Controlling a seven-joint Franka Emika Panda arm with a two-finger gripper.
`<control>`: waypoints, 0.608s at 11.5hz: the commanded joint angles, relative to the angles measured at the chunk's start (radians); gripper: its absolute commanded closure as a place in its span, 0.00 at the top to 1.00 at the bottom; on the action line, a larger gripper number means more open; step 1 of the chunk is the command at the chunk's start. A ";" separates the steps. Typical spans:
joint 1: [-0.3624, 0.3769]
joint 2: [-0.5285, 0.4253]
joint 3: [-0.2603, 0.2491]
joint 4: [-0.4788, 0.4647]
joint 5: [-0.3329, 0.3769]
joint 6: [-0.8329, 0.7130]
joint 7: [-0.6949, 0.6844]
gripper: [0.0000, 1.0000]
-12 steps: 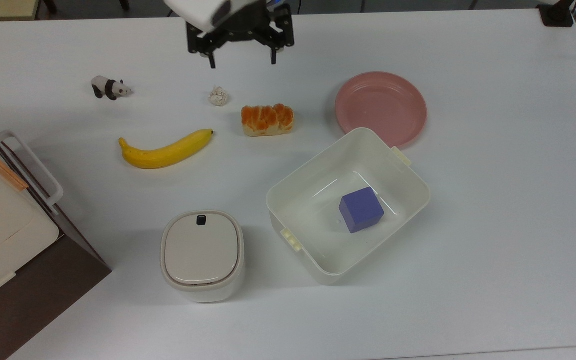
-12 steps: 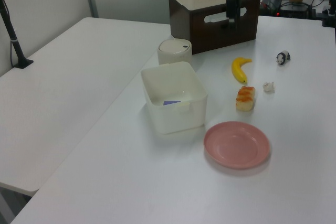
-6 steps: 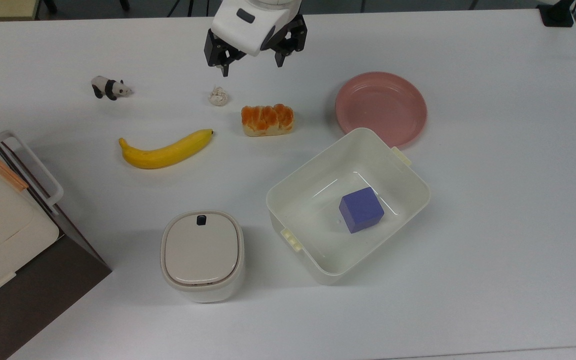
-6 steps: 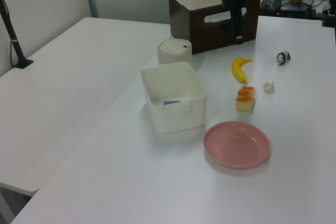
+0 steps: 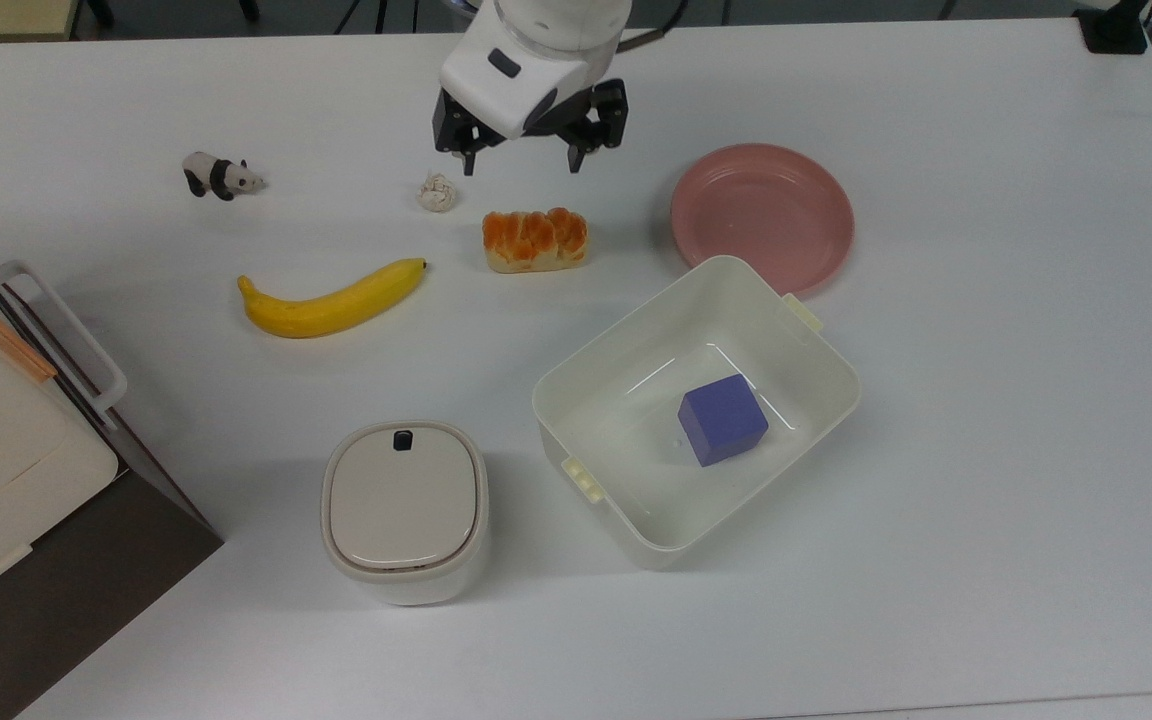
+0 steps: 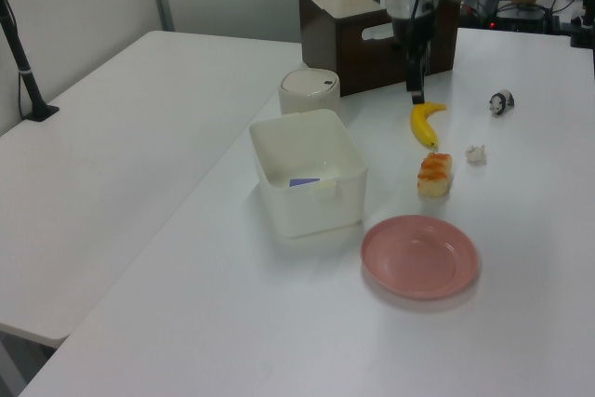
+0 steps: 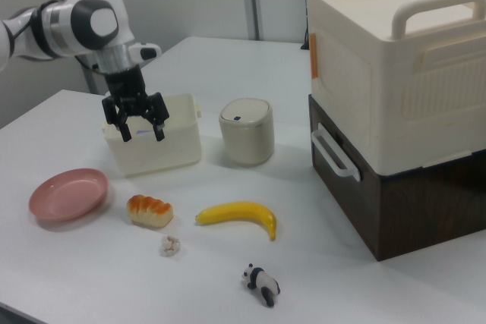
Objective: Put the bread on a plate
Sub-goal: 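Move the open gripper toward the glazed bread roll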
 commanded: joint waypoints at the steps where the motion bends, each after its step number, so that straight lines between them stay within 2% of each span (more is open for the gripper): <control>1: 0.021 -0.102 -0.003 -0.201 -0.001 0.147 0.106 1.00; 3: 0.043 -0.142 -0.003 -0.292 -0.004 0.218 0.149 1.00; 7: 0.038 -0.138 -0.005 -0.388 -0.023 0.331 0.186 1.00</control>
